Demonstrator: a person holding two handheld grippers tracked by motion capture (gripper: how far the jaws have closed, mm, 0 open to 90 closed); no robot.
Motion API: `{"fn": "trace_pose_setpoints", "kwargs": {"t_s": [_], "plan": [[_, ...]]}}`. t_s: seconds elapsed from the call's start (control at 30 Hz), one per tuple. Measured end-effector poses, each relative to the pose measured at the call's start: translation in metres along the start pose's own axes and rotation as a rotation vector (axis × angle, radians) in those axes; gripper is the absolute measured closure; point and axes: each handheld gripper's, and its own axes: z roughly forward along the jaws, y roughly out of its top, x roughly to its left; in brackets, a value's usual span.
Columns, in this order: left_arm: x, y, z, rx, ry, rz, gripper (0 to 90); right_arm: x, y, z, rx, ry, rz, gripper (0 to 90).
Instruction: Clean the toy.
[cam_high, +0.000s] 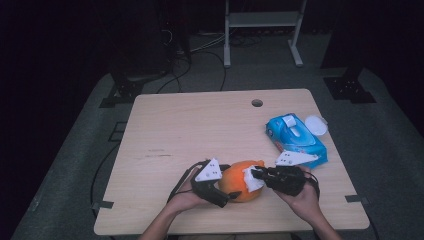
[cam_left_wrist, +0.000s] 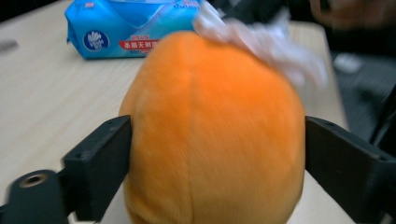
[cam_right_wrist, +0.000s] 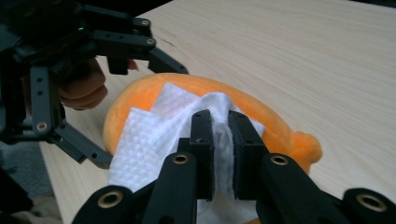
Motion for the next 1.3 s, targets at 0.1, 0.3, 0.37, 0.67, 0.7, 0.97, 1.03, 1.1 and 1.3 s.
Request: {"fn": "trace_pose_setpoints", "kwargs": {"t_s": [0.1, 0.3, 0.37, 0.67, 0.7, 0.97, 1.03, 1.1, 1.3], "plan": [[-0.007, 0.005, 0.000, -0.003, 0.019, 0.046, 21.5, 0.014, 0.007, -0.003, -0.027, 0.004, -0.031, 80.5], [-0.017, 0.006, 0.003, 0.011, 0.042, 0.145, 24.7, 0.035, 0.013, 0.005, -0.036, 0.010, -0.137, 80.2], [-0.016, 0.005, 0.003, 0.006, 0.038, 0.138, 24.4, 0.032, 0.013, 0.004, -0.036, 0.009, -0.126, 80.1], [-0.014, 0.008, 0.004, -0.016, 0.032, 0.068, 22.8, 0.014, 0.009, -0.007, -0.057, -0.068, -0.089, 80.5], [-0.017, 0.008, 0.005, -0.013, 0.035, 0.085, 22.8, 0.014, 0.009, -0.007, -0.057, -0.068, -0.089, 80.5], [-0.031, 0.010, 0.007, 0.019, 0.037, 0.224, 25.2, 0.032, 0.013, 0.001, -0.046, -0.014, -0.141, 80.1], [-0.029, 0.009, 0.006, 0.014, 0.037, 0.215, 25.1, 0.024, 0.012, -0.002, -0.048, -0.036, -0.123, 80.0], [-0.026, 0.008, 0.006, -0.011, 0.026, 0.177, 24.1, 0.005, 0.008, -0.007, -0.051, -0.077, -0.071, 80.1], [-0.028, 0.009, 0.010, -0.005, 0.012, 0.183, 18.2, 0.026, 0.010, -0.001, -0.056, 0.031, -0.087, 80.1]]}}
